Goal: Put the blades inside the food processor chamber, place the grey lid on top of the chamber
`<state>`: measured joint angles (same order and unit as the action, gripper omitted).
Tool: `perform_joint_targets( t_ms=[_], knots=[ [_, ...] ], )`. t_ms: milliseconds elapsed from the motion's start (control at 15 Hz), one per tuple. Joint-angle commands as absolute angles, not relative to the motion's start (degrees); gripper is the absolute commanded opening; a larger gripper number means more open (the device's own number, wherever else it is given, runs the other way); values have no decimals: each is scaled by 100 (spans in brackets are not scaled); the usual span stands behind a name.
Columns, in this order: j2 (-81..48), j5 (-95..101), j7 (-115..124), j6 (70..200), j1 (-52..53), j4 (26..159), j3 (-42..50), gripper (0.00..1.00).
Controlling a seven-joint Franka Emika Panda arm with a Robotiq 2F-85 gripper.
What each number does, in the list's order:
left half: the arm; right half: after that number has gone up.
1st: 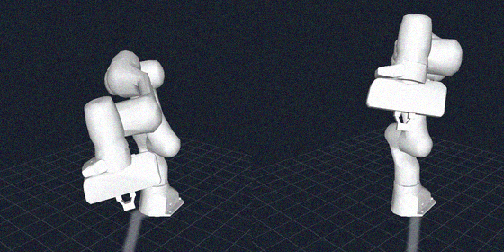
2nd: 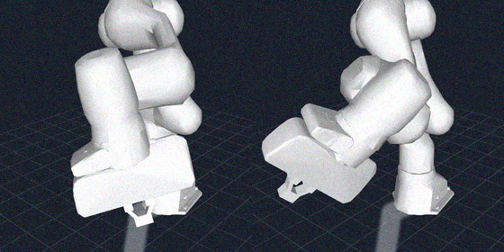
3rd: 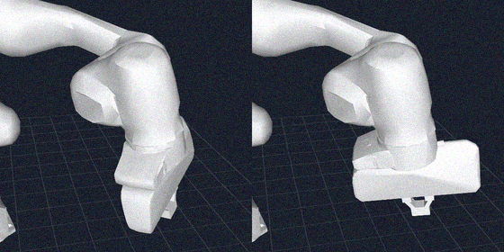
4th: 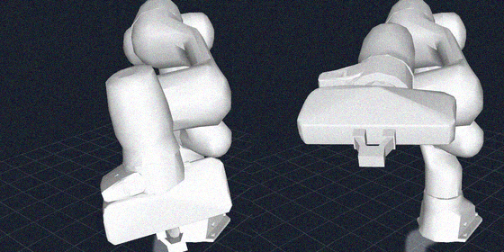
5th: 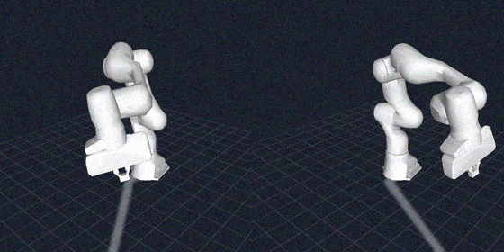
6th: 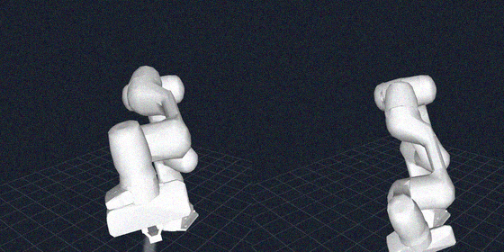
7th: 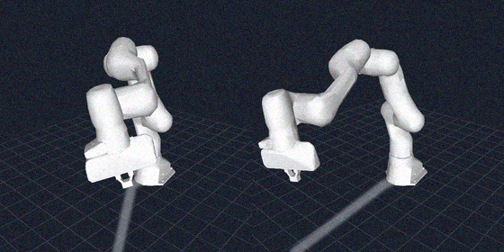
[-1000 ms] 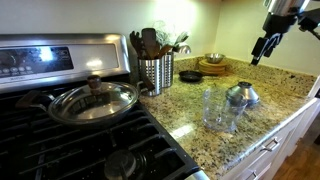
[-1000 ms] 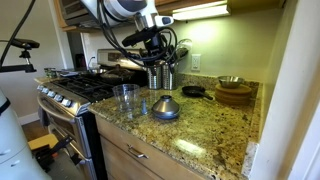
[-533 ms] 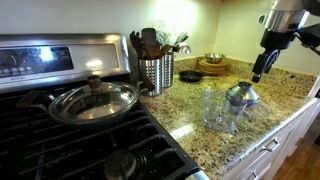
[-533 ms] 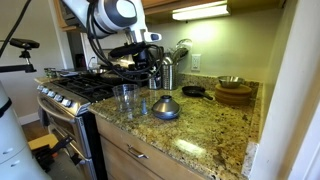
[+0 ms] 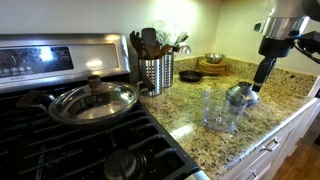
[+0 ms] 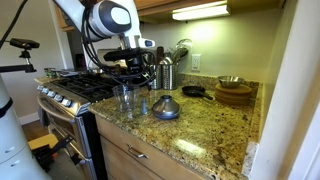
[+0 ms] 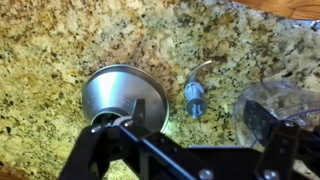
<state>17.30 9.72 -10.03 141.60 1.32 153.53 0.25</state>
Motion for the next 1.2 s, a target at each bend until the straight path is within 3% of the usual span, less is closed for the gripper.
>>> perform_joint_targets(
  t_ms=[0, 600, 667, 733, 933, 1133],
  knots=[
    [1685, 987, -962, 14189, 108, 15335, 1, 100],
    [1036, 903, -1018, 14512, 160, 15063, -10, 99],
    [944, 902, -1018, 14542, 157, 15018, -14, 80],
    [849, 902, -1018, 14557, 151, 14970, -15, 75],
    [607, 849, -1058, 14541, 155, 14844, -12, 67],
    [406, 741, -1143, 14576, 162, 14743, -9, 53]
  ],
)
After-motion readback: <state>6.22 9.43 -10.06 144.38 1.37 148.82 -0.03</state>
